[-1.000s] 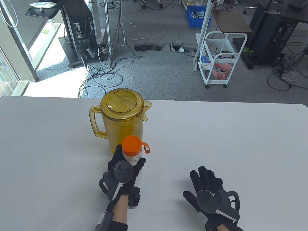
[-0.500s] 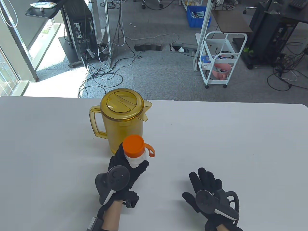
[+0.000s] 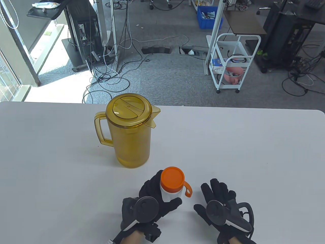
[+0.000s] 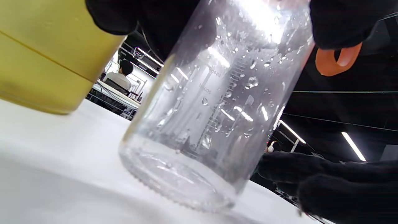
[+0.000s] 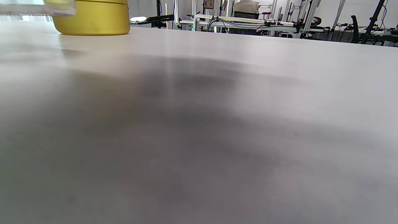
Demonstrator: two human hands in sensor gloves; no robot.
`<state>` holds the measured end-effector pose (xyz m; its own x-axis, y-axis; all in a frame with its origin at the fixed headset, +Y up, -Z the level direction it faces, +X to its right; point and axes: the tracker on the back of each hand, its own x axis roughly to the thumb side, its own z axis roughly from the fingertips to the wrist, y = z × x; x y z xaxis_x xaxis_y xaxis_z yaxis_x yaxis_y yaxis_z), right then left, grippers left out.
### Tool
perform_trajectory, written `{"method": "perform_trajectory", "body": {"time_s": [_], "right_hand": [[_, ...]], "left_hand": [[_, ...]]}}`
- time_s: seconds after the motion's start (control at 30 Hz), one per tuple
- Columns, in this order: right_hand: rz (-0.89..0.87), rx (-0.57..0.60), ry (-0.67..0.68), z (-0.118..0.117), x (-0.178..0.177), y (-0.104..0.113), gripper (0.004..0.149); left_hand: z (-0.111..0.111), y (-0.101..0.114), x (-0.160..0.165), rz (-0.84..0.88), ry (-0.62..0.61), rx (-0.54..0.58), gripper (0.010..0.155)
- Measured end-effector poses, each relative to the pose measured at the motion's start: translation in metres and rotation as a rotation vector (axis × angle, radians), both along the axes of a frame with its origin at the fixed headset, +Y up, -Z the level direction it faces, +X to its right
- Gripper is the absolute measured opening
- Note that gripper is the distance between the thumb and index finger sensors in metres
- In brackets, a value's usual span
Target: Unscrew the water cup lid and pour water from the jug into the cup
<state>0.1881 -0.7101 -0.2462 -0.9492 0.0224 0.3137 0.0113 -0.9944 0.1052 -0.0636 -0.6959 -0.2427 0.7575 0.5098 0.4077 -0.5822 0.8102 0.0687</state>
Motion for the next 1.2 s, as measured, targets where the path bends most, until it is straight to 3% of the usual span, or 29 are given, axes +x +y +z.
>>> {"method": "perform_trajectory", "body": {"time_s": [0.37,0.83,1.0,1.13,1.2], "right_hand": [[0.023,0.012,0.015,0.002,-0.002,0.002,0.082],[0.016,-0.017,-0.042,0.001,0.009,0.011,0.081],[-0.199,0.141,-0.074,0.013,0.004,0.072,0.079],[-0.136,0.287,0.055,0.016,-0.028,0.137,0.08],[-0.087,0.239,0.105,0.01,-0.046,0.157,0.082]], "left_hand": [[0.001,-0.021,0.009,-0.028,-0.028,-0.088,0.111],[0.002,-0.023,0.013,-0.079,-0.048,-0.063,0.112],[0.002,-0.024,0.013,-0.071,-0.052,-0.078,0.112],[0.002,-0.024,0.013,-0.057,-0.057,-0.092,0.112],[0.002,-0.025,0.013,-0.054,-0.058,-0.098,0.112]]}}
